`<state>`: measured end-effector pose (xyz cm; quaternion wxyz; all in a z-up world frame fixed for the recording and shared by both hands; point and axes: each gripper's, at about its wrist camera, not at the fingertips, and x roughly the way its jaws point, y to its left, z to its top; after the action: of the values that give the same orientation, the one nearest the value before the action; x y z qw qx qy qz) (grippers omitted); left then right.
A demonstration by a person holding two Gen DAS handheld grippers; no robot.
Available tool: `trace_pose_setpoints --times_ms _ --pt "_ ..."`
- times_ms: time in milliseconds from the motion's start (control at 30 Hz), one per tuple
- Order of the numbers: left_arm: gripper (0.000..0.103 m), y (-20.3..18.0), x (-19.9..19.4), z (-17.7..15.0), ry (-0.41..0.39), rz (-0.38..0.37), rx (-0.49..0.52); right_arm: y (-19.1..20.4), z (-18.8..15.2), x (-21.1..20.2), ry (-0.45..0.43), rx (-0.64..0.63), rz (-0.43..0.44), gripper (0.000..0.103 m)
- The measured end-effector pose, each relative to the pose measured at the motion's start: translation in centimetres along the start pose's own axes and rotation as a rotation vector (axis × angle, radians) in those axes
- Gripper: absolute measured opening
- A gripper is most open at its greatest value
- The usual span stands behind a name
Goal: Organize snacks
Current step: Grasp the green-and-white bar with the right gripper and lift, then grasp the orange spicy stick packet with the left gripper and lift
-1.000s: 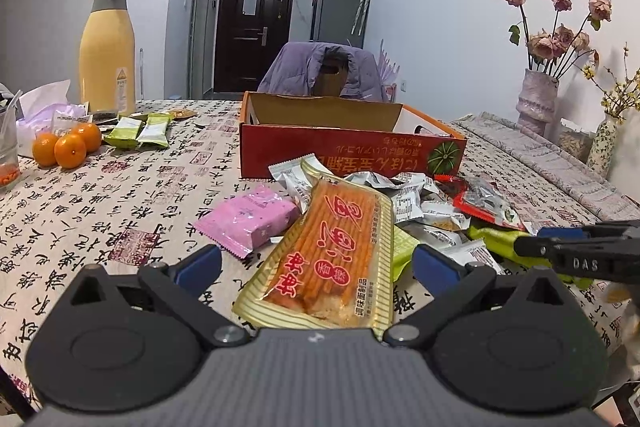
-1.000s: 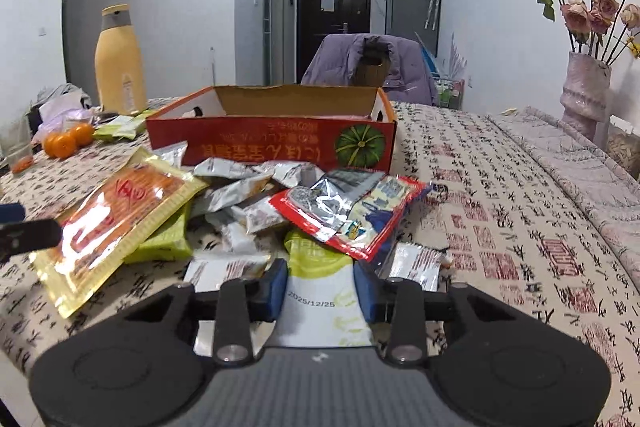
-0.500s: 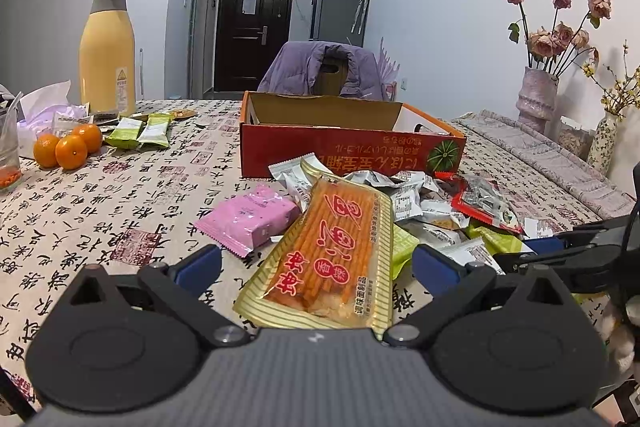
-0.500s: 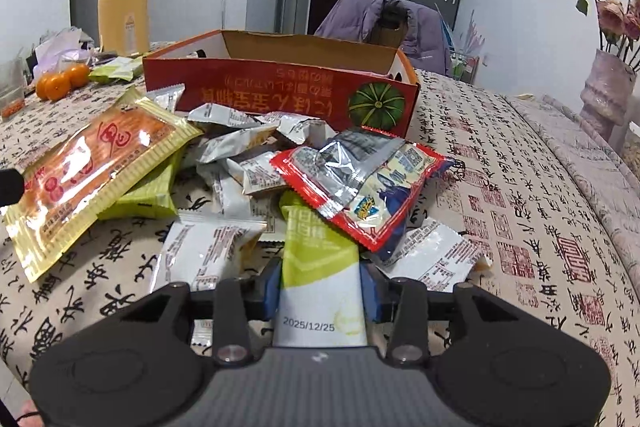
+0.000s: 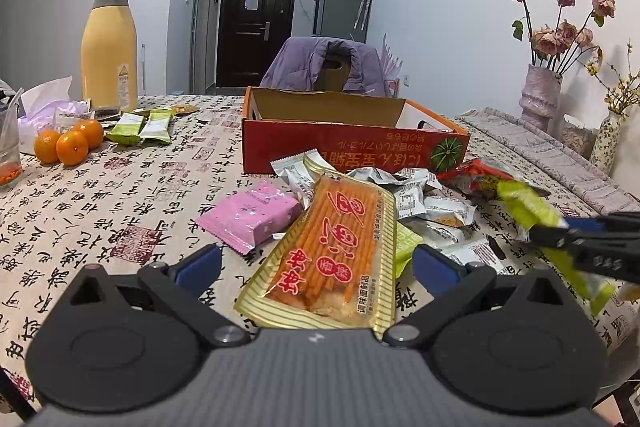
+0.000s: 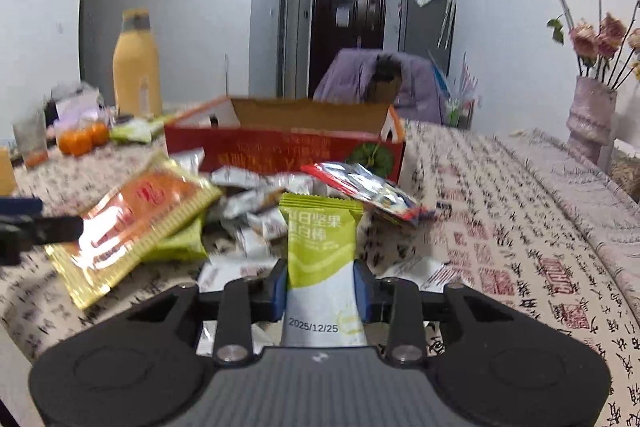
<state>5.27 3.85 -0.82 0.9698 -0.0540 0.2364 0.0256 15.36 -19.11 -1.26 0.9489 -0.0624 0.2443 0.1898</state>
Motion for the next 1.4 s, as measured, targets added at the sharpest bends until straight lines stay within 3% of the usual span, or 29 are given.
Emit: trace_pose_setpoints --times_ms 133,300,533,767,1067,1400 --pt "0.103 -0.6 0.5 0.2 0.016 -0.004 0.015 -0.1 0.4 -1.1 -0.047 0.004 0.005 0.032" --pt "0.103 -1.7 1.5 0.6 0.041 0.009 0.051 -0.2 0.5 -0.6 -0.045 0.014 0.01 0.032" --pt "0.103 -4.0 4.3 1.8 0.087 0.084 0.158 -0.5 0.1 0.4 -0.036 0.042 0.014 0.032" --pt "0.102 -4.4 7.3 1.7 0.162 0.121 0.165 -1.0 -0.2 1.2 -0.027 0.066 0.012 0.032" --pt "0.081 -4.7 6.9 1.1 0.14 0.104 0.201 -1.1 -0.7 2.0 -0.01 0.081 0.03 0.033" --pt "0.061 -3.7 6.2 0.9 0.138 0.054 0.156 -0.8 -0.8 1.9 -0.011 0.081 0.034 0.033"
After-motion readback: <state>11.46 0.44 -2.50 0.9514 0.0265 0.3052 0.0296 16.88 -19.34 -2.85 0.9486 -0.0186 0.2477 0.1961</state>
